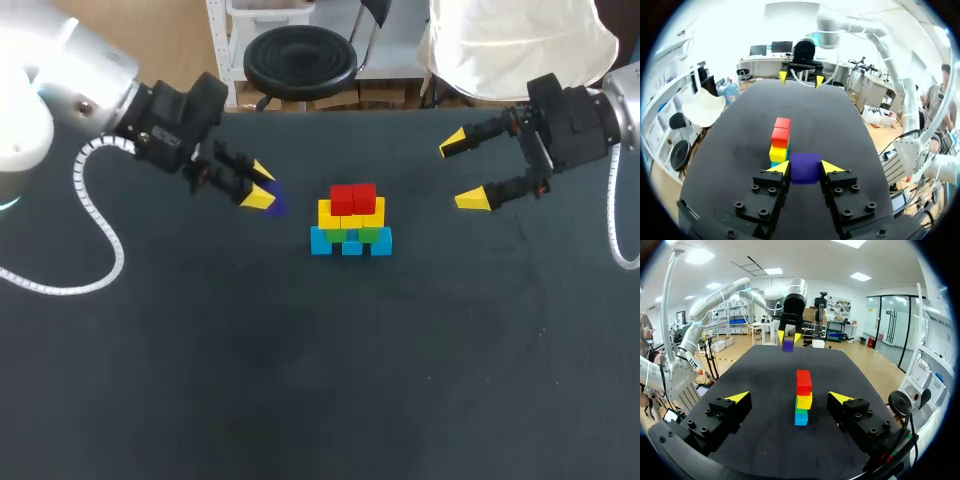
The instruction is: Place the blue cubes, place green cubes on the blue cubes, place the yellow cubes on the green cubes, then place the red cubes on the yellow cubes, and place purple cube on the red cubes.
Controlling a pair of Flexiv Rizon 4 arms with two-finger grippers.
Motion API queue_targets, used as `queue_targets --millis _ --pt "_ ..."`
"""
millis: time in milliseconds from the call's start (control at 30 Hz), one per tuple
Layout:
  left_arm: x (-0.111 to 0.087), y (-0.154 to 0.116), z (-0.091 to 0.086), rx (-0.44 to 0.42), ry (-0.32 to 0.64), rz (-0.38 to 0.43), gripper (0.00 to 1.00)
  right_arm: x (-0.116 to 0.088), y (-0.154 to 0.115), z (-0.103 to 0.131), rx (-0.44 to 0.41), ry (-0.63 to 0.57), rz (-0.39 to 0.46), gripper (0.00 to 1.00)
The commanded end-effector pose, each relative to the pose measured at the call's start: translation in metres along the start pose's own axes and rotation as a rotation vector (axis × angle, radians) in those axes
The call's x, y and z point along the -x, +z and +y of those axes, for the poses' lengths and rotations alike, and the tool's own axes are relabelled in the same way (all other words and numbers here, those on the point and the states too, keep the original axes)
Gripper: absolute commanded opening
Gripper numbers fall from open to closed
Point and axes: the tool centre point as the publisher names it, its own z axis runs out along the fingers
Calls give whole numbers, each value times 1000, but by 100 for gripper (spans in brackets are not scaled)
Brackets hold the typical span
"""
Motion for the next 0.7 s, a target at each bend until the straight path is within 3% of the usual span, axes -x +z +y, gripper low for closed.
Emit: queue_targets --millis 33,300,533,600,700 --pt "20 11 11 -17 26 38 0 0 0 1 -2 -1 -1 100" --pt "40 20 13 -1 71 89 0 0 0 1 -2 -1 -1 100" --pt "39 38 13 30 54 131 0 0 0 1 -2 -1 -1 100" --pt "40 40 15 34 71 177 0 0 0 1 -2 -1 -1 100" --pt "41 41 15 30 111 171 0 0 0 1 -2 -1 -1 100"
